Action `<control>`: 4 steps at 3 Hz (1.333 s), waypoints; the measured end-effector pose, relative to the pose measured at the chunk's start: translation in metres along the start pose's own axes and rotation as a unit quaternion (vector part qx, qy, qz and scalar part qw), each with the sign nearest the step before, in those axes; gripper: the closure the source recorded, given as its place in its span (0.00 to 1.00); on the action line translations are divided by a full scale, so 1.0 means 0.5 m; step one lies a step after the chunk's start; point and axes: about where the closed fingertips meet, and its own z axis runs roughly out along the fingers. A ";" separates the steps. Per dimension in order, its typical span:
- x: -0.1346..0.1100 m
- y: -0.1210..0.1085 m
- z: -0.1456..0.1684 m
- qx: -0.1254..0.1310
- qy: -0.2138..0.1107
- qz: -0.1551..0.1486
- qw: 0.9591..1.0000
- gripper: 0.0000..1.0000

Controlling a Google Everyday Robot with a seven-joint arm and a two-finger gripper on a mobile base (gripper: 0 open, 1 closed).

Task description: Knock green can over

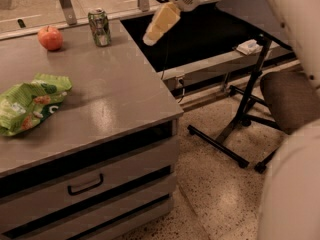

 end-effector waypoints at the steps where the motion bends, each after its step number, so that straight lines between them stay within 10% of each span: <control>1: -0.077 -0.063 0.095 0.008 -0.086 0.011 0.996 0.00; 4: -0.193 -0.184 0.371 0.029 -0.248 0.126 0.960 0.00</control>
Offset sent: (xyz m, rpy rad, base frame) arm 0.1515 0.1455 0.0220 0.5101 -0.1012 0.0271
